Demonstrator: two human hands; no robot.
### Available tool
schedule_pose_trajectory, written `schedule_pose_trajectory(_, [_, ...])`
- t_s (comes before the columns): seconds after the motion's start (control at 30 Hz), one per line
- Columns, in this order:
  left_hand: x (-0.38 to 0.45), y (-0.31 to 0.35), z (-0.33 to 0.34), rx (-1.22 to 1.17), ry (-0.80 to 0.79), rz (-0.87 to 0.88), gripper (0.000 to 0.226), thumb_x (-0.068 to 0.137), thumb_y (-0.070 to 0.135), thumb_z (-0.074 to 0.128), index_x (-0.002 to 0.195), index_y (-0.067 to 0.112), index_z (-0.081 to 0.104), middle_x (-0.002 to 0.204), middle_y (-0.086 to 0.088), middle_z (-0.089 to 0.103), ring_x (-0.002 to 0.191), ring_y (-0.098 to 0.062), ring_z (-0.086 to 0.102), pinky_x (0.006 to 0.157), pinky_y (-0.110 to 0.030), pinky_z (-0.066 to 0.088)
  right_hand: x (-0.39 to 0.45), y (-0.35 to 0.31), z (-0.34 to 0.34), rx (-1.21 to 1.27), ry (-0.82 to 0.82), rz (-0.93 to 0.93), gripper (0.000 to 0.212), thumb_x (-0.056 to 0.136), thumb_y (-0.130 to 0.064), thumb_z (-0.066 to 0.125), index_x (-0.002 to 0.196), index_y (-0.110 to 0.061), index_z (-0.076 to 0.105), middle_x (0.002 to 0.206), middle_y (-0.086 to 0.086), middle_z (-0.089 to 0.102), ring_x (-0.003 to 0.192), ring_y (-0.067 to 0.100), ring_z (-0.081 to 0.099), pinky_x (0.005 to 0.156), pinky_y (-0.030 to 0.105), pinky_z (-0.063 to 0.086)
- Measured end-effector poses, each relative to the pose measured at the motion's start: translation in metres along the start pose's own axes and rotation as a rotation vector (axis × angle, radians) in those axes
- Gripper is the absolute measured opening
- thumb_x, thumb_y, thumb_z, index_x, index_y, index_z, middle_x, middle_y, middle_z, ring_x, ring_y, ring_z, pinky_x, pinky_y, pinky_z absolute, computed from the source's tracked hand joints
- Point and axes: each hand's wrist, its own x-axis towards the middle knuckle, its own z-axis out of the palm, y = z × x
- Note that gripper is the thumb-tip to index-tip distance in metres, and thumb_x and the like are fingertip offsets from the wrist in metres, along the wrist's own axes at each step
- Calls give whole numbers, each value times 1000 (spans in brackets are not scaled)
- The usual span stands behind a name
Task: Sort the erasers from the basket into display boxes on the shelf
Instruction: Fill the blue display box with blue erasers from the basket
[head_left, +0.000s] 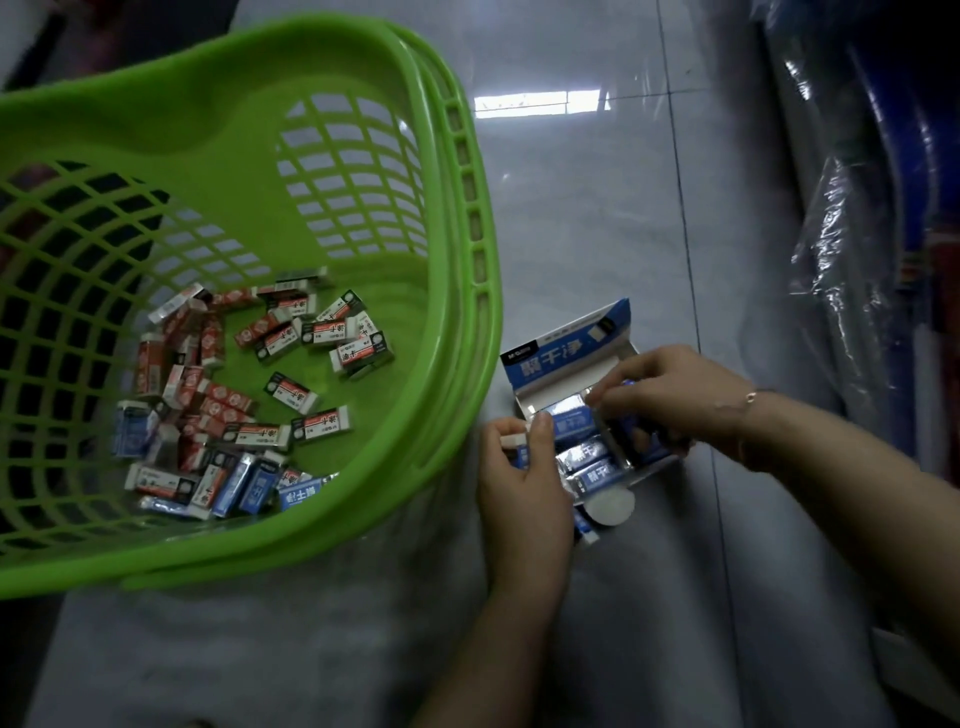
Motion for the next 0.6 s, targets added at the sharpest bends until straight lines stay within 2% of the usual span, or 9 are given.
schedule_pose_trajectory(0.03, [1, 4, 3, -41, 4, -48, 21, 90, 28, 64, 75, 21, 52, 63, 7, 59, 59, -11, 56, 57, -30, 49, -4, 0, -2, 42, -72, 11, 6, 80, -13, 68, 86, -14, 69, 44, 0, 58, 35, 9, 48, 32, 15, 32])
schedule_pose_trajectory(0.1, [3, 11, 9, -148, 5, -150, 18, 90, 23, 65, 76, 17, 55, 69, -3, 61, 65, -19, 58, 63, -37, 51, -7, 2, 0, 139, -73, 4, 11, 78, -12, 71, 89, -13, 68, 48, 5, 59, 37, 12, 48, 32, 16, 30])
schedule_pose_trajectory(0.17, [6, 15, 12, -197, -17, -190, 15, 88, 21, 66, 79, 14, 58, 78, -11, 65, 73, -24, 62, 73, -44, 54, -3, 4, 3, 298, 21, 20, 13, 79, -8, 69, 92, -8, 68, 50, 6, 60, 40, 13, 48, 32, 16, 30])
schedule_pose_trajectory(0.23, [7, 13, 7, -51, -47, -148, 13, 85, 23, 69, 84, 19, 58, 84, -9, 68, 78, -26, 65, 77, -46, 55, 2, 5, 4, 398, 154, 32, 12, 80, -5, 68, 92, -5, 67, 47, 3, 60, 37, 11, 49, 31, 15, 30])
schedule_pose_trajectory(0.33, [5, 5, -3, 286, -98, -65, 24, 84, 29, 68, 99, 27, 49, 95, 4, 64, 86, -18, 63, 78, -37, 53, 11, 3, 12, 338, 320, 1, 11, 77, -4, 71, 85, -9, 64, 53, 3, 61, 33, 8, 51, 32, 15, 37])
schedule_pose_trajectory(0.43, [7, 0, -6, 386, -127, -26, 37, 87, 25, 63, 120, 24, 46, 103, 7, 60, 86, -12, 61, 76, -27, 49, 22, 4, 33, 212, 420, -56, 21, 73, -7, 74, 76, -17, 56, 74, 3, 64, 50, 15, 59, 48, 24, 48])
schedule_pose_trajectory(0.53, [12, -2, -5, 453, -186, 26, 28, 88, 21, 59, 115, 24, 54, 100, 2, 68, 87, -19, 64, 77, -38, 54, 28, 8, 47, -16, 484, -137, 18, 75, -15, 72, 80, -21, 56, 81, -7, 58, 75, 15, 57, 68, 27, 46])
schedule_pose_trajectory(0.6, [13, -2, -6, 459, -198, 39, 26, 86, 19, 58, 111, 25, 56, 96, 2, 69, 86, -21, 65, 75, -41, 54, 32, 11, 50, -62, 524, -178, 15, 77, -16, 70, 80, -22, 56, 80, -8, 57, 78, 15, 55, 70, 25, 42])
